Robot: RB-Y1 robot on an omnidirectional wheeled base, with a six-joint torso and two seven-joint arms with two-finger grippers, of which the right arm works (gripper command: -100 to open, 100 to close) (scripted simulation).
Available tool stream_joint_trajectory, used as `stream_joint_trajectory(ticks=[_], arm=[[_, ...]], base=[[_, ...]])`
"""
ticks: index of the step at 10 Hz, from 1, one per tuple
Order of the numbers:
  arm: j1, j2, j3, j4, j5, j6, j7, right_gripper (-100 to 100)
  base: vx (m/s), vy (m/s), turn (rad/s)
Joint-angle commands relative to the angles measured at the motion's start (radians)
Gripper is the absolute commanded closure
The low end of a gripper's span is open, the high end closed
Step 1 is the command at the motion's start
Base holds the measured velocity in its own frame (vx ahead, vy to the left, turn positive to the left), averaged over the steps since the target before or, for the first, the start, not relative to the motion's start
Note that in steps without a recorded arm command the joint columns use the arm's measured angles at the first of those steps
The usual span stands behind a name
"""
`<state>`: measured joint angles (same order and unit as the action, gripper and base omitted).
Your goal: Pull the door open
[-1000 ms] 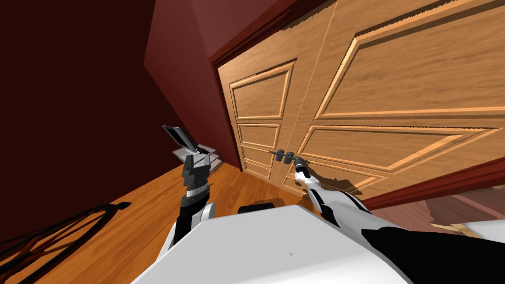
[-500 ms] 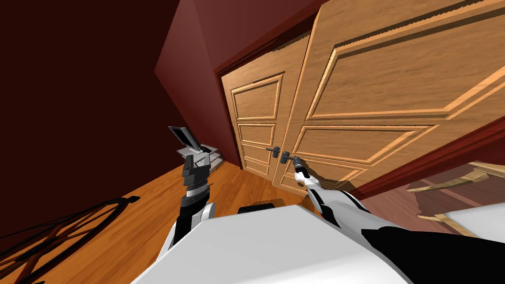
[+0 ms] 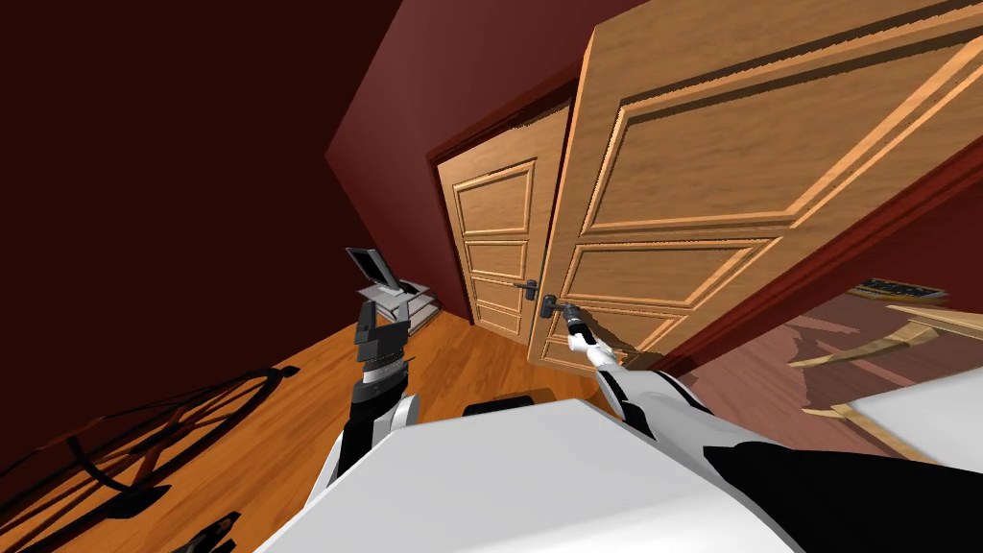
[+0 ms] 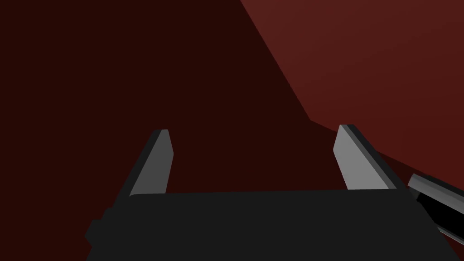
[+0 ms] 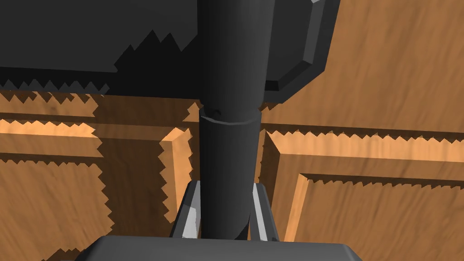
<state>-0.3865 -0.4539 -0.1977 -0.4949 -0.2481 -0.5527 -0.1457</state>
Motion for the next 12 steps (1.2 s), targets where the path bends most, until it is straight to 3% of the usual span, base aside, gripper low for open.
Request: stream_joint_trajectory(ticks=[1, 2, 5, 9, 10, 12], arm=[[-0.020, -0.002, 0.011, 0.029, 0.005, -0.014, -0.010, 100], [-0.004, 0.002, 0.006, 0.011, 0.003, 0.000, -0.003, 100], [-0.012, 0.015, 0.050, -0.005, 0.023, 0.001, -0.028, 100], [-0.013, 0.017, 0.055, -0.007, 0.026, 0.001, -0.031, 100], [-0.019, 0.024, 0.079, -0.017, 0.037, 0.001, -0.045, 100], [-0.021, 0.028, 0.092, -0.022, 0.042, 0.001, -0.052, 100]], base=[[-0.070, -0.015, 0.016], [-0.027, -0.003, -0.007], [-0.222, -0.069, 0.083], [-0.073, -0.019, 0.013], [-0.134, -0.057, 0.065], [-0.153, -0.071, 0.085]])
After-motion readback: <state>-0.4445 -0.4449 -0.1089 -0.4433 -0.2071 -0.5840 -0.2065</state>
